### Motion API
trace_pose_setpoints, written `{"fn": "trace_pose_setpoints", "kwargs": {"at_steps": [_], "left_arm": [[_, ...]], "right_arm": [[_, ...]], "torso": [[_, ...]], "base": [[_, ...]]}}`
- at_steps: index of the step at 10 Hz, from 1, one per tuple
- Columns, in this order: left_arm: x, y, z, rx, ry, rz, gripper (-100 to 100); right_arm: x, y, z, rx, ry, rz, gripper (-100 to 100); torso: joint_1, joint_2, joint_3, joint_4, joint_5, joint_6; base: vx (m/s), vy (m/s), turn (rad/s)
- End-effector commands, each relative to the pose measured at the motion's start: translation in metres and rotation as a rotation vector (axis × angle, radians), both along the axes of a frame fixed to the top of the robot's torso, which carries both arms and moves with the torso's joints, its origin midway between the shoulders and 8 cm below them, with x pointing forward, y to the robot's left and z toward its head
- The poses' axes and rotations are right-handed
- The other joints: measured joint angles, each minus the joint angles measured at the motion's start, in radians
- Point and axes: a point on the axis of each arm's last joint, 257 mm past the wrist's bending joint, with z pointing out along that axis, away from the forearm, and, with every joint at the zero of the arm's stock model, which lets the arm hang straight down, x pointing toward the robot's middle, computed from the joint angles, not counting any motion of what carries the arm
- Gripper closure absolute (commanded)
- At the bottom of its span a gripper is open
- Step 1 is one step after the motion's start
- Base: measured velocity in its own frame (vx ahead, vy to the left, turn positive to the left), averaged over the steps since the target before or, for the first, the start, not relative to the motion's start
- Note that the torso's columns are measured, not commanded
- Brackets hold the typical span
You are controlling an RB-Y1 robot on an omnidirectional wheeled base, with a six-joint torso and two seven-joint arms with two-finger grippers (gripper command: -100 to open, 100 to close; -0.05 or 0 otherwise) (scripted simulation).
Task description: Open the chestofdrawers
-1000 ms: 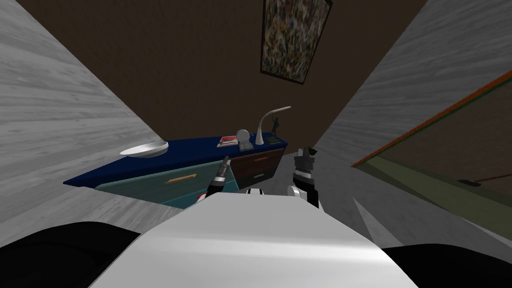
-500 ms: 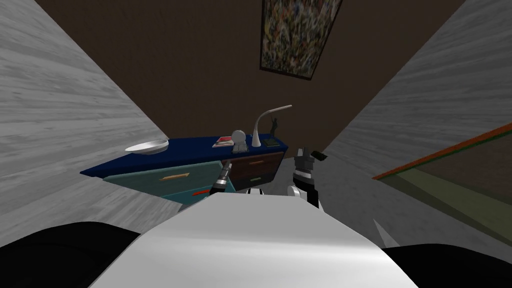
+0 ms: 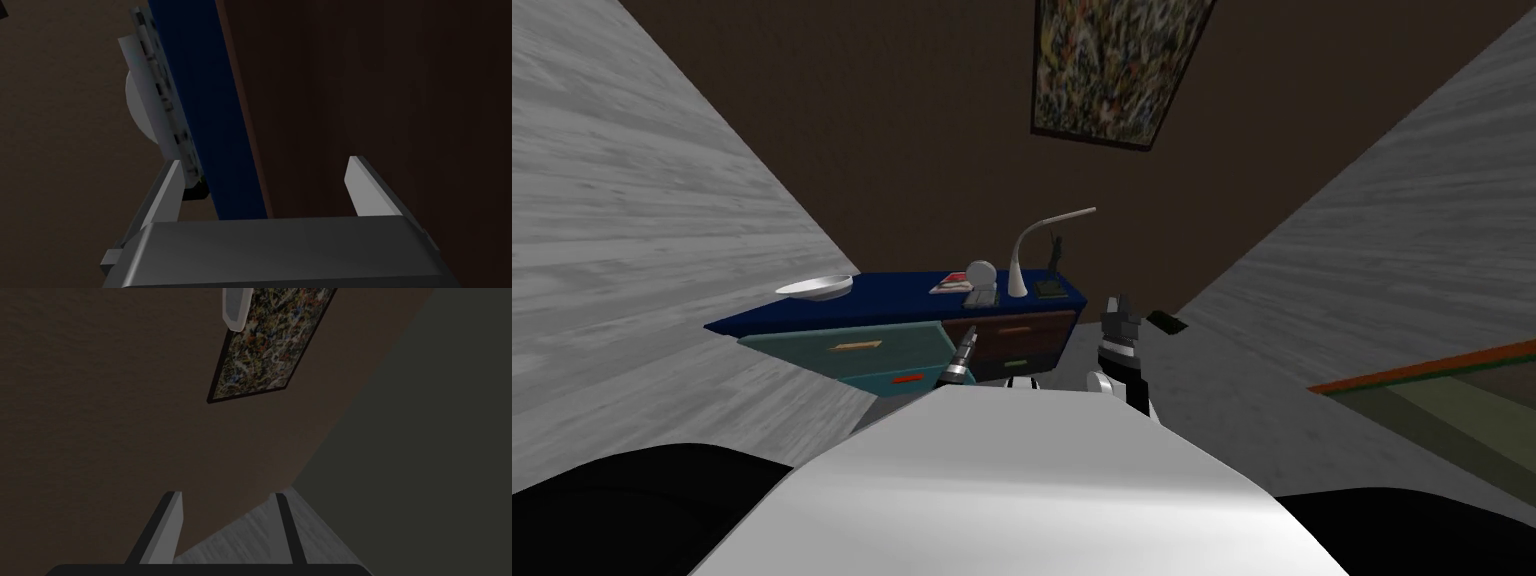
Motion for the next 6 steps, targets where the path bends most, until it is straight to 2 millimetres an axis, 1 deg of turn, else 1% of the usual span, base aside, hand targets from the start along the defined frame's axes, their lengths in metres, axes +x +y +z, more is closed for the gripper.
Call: {"fn": "trace_pose_setpoints", "kwargs": {"at_steps": [1, 3, 6], "left_arm": [[-0.002, -0.002, -0.025, -0.002, 0.049, 0.001, -100], [-0.005, -0.004, -0.043, -0.009, 0.083, 0.003, -100], [-0.009, -0.009, -0.064, -0.029, 0.123, 0.01, -100]], "right_arm": [[0.0, 0.0, 0.0, 0.0, 0.0, 0.0, 0], [0.0, 0.0, 0.0, 0.0, 0.0, 0.0, 0], [0.0, 0.0, 0.0, 0.0, 0.0, 0.0, 0]], "torso": [[-0.001, -0.001, 0.0, 0.0, 0.0, 0.0], [0.001, -0.002, -0.001, -0.001, 0.0, 0.0], [0.0, 0.002, 0.001, 0.001, 0.0, 0.0]], "base": [[0.077, -0.215, 0.185], [0.094, -0.194, 0.163], [0.04, -0.182, 0.15]]}}
